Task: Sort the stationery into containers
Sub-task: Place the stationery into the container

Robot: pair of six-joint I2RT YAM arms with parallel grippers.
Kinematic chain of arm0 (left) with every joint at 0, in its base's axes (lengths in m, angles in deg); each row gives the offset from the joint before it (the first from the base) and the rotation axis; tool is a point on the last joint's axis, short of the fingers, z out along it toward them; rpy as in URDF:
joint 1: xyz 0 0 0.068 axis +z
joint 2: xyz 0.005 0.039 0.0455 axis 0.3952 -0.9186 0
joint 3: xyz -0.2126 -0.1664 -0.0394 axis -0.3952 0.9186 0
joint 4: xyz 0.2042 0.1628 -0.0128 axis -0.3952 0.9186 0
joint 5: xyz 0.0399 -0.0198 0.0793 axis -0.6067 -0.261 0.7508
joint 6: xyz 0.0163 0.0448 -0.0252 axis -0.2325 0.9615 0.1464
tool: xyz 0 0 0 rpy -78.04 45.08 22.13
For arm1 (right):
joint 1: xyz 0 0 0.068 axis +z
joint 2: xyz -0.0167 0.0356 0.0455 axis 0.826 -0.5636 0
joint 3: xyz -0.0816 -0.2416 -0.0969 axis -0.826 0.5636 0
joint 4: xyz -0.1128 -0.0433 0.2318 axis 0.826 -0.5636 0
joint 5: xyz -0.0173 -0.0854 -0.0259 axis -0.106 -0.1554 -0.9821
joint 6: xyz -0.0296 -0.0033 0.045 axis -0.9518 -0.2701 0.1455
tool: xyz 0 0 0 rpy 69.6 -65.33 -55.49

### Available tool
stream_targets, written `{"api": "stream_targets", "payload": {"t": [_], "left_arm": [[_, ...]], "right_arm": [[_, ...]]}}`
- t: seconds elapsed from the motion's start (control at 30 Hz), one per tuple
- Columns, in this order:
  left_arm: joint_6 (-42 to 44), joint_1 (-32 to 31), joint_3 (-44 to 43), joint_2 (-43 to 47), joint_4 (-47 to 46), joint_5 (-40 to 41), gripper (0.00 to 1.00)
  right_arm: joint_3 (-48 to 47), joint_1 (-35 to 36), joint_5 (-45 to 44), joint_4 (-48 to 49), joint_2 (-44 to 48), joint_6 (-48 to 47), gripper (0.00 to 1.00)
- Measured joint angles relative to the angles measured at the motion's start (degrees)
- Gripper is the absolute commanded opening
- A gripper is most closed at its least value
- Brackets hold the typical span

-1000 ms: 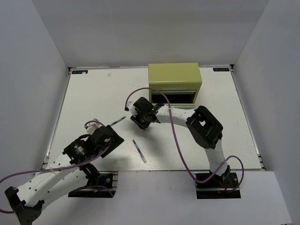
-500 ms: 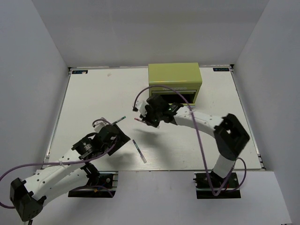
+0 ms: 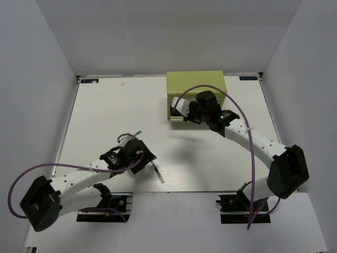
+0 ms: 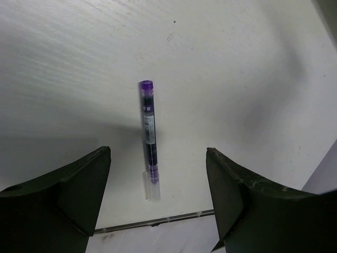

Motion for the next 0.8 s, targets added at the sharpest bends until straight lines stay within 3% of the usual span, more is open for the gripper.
{"api": "stream_targets", "payload": {"t": [0.3,0.7,0.8], "left_arm": [[-0.11,0.00,-0.17,-8.70,-5.53,-3.54,0.83],[-0.11,0.00,-0.90,-9.86,-6.23,-4.85,0.83],[-0.11,0.00,-0.90,-10.47,-6.40,-5.11,0.83]], "right_arm": [[-1.75,-8.94,0.63,2.69,-4.28,-10.93,0.00],[-4.59,-11.67,9.86,-1.84,-8.70,-20.11,0.00],[-4.59,-11.76,9.55,-1.55,-9.31,-20.96,0.11]]}}
